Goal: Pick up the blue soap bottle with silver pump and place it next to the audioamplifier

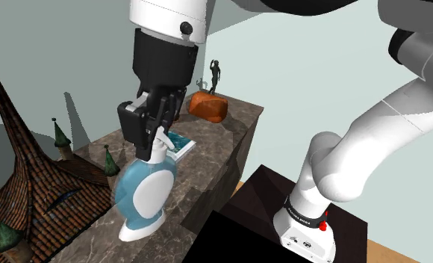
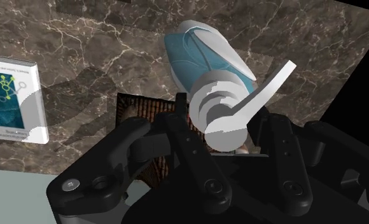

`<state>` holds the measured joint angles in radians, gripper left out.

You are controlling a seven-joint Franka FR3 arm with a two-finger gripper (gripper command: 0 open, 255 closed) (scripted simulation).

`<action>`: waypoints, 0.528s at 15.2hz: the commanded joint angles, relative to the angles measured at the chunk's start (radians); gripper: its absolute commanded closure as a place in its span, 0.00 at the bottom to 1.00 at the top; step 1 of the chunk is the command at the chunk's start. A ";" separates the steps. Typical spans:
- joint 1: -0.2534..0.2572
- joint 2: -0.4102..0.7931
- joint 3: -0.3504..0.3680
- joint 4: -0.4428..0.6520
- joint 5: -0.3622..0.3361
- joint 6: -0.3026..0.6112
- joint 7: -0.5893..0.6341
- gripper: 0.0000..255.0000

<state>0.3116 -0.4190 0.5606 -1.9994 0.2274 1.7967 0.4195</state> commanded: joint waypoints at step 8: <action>0.009 -0.012 0.014 -0.130 0.016 0.119 -0.010 1.00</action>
<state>0.3203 -0.4317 0.5723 -2.1147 0.2424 1.9002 0.4105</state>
